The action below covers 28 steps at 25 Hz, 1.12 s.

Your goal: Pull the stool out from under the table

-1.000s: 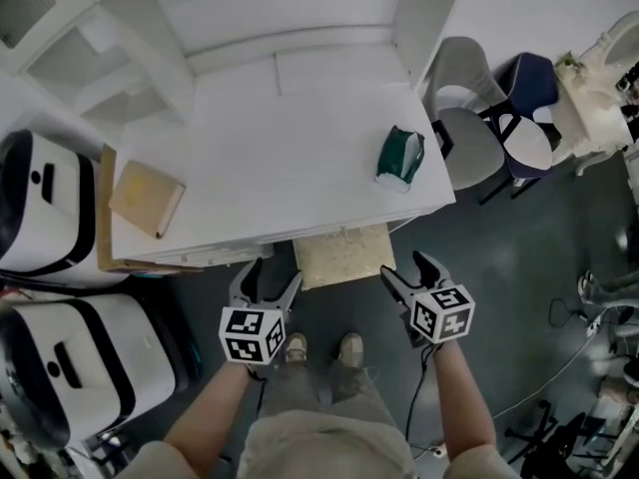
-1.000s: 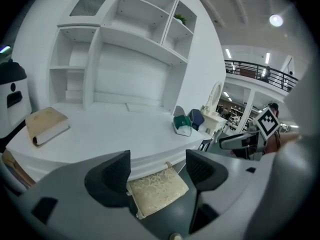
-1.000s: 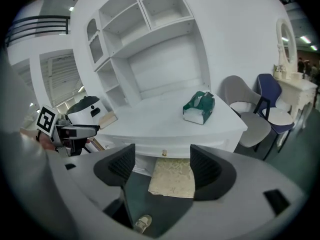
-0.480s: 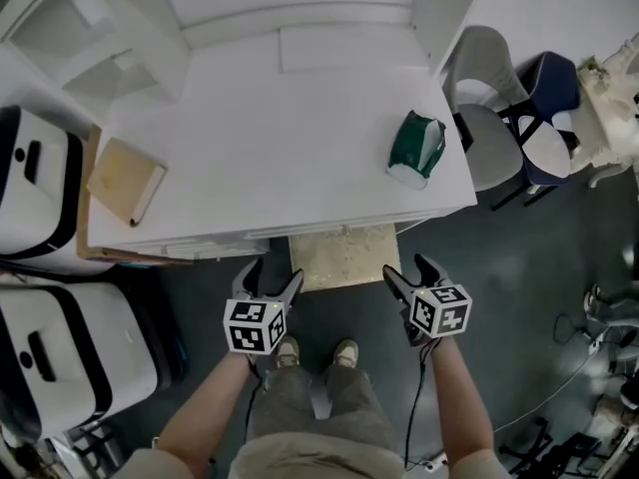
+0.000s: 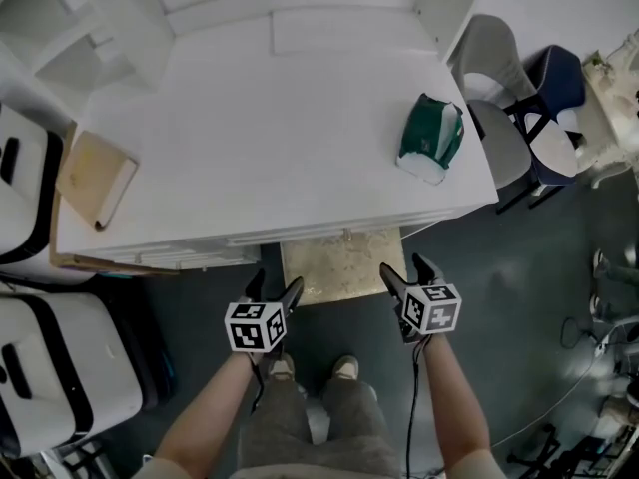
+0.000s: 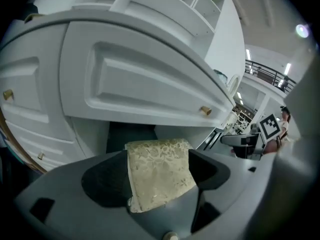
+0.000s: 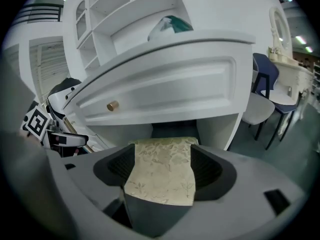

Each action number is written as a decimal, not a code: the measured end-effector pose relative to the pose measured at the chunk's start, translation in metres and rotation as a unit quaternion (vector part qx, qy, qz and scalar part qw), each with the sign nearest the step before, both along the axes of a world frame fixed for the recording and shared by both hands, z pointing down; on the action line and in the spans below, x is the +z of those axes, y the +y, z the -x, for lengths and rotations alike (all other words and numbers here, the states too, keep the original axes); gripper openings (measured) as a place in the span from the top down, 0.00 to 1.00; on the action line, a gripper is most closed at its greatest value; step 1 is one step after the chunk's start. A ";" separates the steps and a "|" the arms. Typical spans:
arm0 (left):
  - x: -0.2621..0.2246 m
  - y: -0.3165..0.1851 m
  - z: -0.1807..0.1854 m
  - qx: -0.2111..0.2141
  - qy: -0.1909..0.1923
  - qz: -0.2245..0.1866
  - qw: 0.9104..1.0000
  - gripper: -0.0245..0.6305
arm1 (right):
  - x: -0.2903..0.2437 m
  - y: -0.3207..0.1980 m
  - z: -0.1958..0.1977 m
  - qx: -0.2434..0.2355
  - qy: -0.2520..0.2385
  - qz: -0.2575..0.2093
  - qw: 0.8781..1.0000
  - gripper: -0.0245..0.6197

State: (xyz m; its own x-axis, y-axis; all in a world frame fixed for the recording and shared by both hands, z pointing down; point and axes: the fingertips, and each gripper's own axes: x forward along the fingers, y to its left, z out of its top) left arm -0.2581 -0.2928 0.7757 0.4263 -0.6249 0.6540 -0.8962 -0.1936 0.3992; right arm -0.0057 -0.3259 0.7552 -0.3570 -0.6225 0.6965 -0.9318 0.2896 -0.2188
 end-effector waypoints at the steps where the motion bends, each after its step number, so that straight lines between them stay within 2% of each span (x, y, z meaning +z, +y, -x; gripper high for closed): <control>1: 0.013 -0.002 -0.001 0.001 -0.001 0.005 1.000 0.40 | 0.011 -0.003 -0.002 0.002 0.002 0.001 1.000 0.42; 7: 0.087 -0.016 -0.008 0.014 -0.004 0.025 1.000 0.40 | 0.067 -0.021 -0.031 0.024 0.017 0.003 1.000 0.41; 12: 0.125 -0.034 -0.002 -0.010 0.042 0.036 0.998 0.38 | 0.112 -0.032 -0.043 0.034 0.017 0.011 0.999 0.37; 17: 0.162 -0.038 -0.009 0.008 0.039 0.057 0.998 0.33 | 0.155 -0.036 -0.043 0.049 -0.013 0.026 0.998 0.35; 21: 0.178 -0.038 -0.017 -0.002 0.060 0.059 0.996 0.31 | 0.174 -0.037 -0.039 0.046 -0.026 0.030 0.998 0.34; 25: 0.189 -0.041 -0.021 0.001 0.053 0.062 0.997 0.29 | 0.183 -0.040 -0.037 0.039 -0.033 0.035 0.998 0.28; 28: 0.197 -0.044 -0.025 -0.007 0.075 0.077 0.994 0.27 | 0.189 -0.041 -0.036 0.028 -0.028 0.055 0.998 0.27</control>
State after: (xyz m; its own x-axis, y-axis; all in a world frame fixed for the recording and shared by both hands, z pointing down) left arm -0.2333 -0.3366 0.9731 0.5182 -0.5291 0.6719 -0.8264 -0.1072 0.5528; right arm 0.0303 -0.3665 0.9438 -0.3645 -0.5639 0.7411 -0.9311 0.2097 -0.2984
